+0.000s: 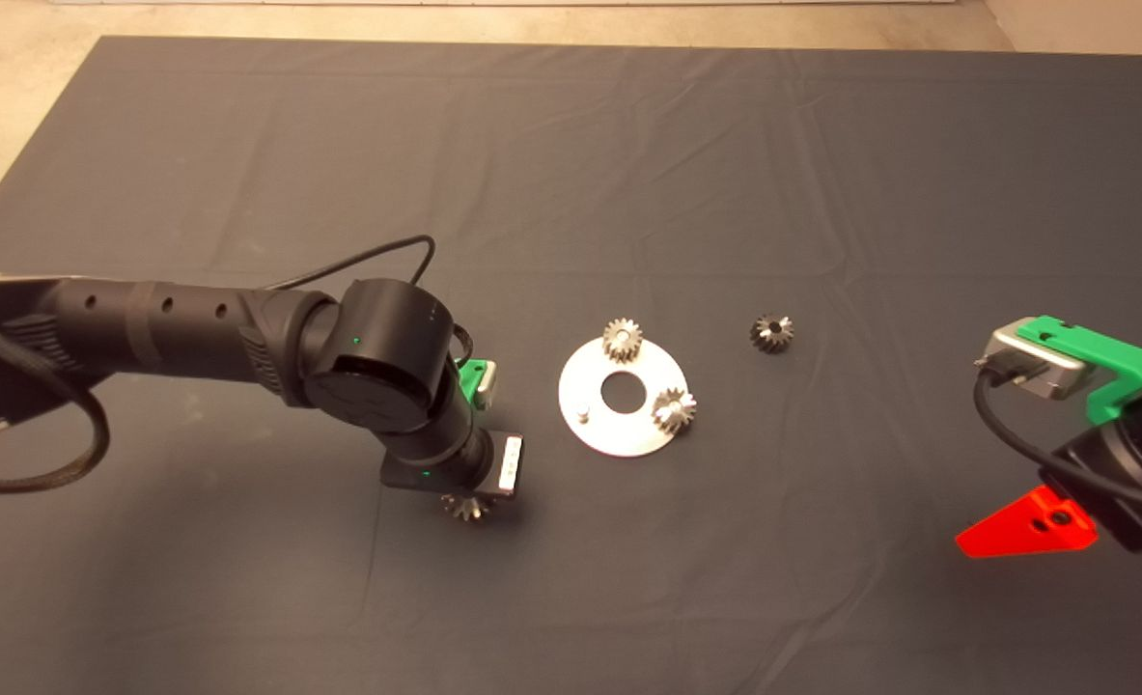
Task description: Remove an incorrectly installed larger gear and replace it with the correct smaller gear
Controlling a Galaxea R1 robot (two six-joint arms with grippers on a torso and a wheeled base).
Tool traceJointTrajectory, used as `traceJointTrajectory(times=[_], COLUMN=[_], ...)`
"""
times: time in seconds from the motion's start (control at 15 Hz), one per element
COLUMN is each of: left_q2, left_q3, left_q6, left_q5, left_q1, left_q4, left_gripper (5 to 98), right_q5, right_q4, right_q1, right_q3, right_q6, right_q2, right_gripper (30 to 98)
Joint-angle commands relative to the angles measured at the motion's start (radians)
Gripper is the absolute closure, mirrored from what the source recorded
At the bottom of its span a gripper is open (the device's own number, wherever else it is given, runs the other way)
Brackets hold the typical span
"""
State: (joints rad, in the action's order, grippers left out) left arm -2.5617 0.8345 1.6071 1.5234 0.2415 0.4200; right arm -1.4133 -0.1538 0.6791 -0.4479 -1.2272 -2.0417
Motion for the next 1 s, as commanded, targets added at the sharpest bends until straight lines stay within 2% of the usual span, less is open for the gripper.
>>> traceJointTrajectory(times=[0.0,0.13,0.2,0.27,0.33,0.4,0.47,0.6,0.67,0.73,0.8,0.93], left_q2=[-0.002,-0.016,-0.019,-0.019,-0.021,-0.019,-0.022,-0.038,-0.055,-0.068,-0.068,-0.062], left_q3=[-0.002,-0.035,-0.055,-0.071,-0.084,-0.089,-0.089,-0.089,-0.089,-0.089,-0.103,-0.178], left_q6=[-0.004,0.006,0.033,0.065,0.07,0.071,0.072,0.074,0.074,0.076,0.098,0.169], left_q5=[0.135,0.135,0.135,0.135,0.135,0.135,0.135,0.135,0.135,0.135,0.135,0.135], left_q1=[0.01,0.017,0.022,0.056,0.103,0.132,0.156,0.233,0.278,0.292,0.293,0.3], left_q4=[0.003,0.003,-0.002,-0.004,-0.007,-0.01,-0.012,-0.052,-0.079,-0.094,-0.101,-0.104], left_gripper=[54.6,54.0,51.3,50.2,49.8,45.7,44.9,44.6,40.8,40.1,40.1,36.9], right_q5=[0.002,0.002,0.002,0.0,-0.002,-0.016,-0.042,-0.047,-0.047,-0.049,-0.049,-0.049], right_q4=[-0.03,-0.03,-0.03,-0.029,-0.027,-0.026,-0.026,-0.021,-0.003,0.034,0.086,0.155], right_q1=[0.02,0.02,0.02,0.02,0.022,0.022,0.022,0.02,0.018,0.014,0.014,0.008], right_q3=[0.005,0.005,0.005,0.003,0.001,-0.01,-0.041,-0.112,-0.17,-0.222,-0.263,-0.329], right_q6=[0.005,0.005,0.005,0.005,0.008,0.015,0.06,0.169,0.233,0.291,0.338,0.423], right_q2=[0.001,0.001,0.001,0.001,0.0,0.001,-0.002,-0.006,-0.009,-0.017,-0.029,-0.069], right_gripper=[30.8,30.8,30.8,30.8,30.8,30.8,30.8,30.8,30.8,30.8,30.8,30.8])
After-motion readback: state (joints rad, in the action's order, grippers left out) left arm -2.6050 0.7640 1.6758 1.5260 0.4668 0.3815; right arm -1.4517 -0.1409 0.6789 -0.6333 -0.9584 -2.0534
